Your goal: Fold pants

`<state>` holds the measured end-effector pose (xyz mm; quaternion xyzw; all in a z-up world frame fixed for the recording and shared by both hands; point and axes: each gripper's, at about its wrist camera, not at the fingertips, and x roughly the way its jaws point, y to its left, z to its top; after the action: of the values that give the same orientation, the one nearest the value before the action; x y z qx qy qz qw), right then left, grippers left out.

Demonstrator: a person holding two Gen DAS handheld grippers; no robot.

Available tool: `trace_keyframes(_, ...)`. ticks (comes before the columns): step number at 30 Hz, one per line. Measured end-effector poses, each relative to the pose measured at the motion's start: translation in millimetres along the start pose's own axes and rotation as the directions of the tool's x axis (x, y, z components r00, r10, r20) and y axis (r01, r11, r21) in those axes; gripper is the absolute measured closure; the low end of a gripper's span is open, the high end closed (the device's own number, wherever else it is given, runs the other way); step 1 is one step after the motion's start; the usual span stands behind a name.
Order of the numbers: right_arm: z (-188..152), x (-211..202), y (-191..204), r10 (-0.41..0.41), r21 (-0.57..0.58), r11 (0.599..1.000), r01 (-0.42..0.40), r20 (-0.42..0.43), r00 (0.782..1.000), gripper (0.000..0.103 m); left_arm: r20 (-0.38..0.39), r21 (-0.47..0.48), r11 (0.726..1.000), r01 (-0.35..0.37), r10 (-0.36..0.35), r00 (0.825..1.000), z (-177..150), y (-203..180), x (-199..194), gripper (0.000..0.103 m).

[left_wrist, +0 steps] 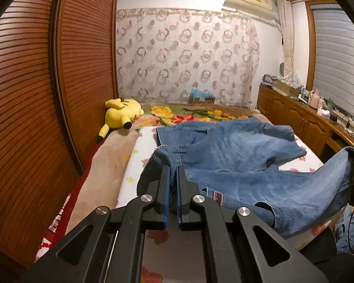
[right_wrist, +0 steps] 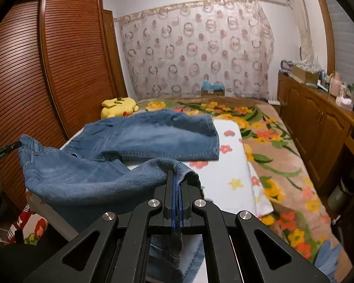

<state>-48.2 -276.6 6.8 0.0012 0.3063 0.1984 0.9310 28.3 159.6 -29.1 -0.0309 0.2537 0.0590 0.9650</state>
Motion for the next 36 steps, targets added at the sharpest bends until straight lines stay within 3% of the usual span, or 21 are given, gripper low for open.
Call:
trace_keyframes(9,18,36,-7,0.003,-0.011,1.000,-0.004,-0.051,0.999,0.102,-0.045,0.012,1.000,-0.004,0.004,0.999,0,-7,39,0.098)
trace_keyframes(13,34,47,-11,0.005,-0.029,1.000,-0.006,-0.034,0.999,0.102,0.014,-0.017,1.000,-0.017,0.017,1.000,13,-8,44,0.098)
trace_keyframes(21,72,68,-22,-0.006,-0.041,0.999,0.007,0.010,1.000,0.102,0.027,-0.017,1.000,-0.004,0.005,1.000,50,-13,60,0.098)
trace_keyframes(30,92,102,-32,-0.011,-0.037,0.999,0.012,0.037,0.999,0.102,0.020,-0.004,1.000,-0.005,0.006,1.000,85,-16,88,0.098)
trace_keyframes(36,91,138,-37,-0.020,-0.028,0.999,0.020,-0.009,1.000,0.102,-0.024,-0.005,1.000,-0.010,0.009,1.000,89,-18,121,0.098)
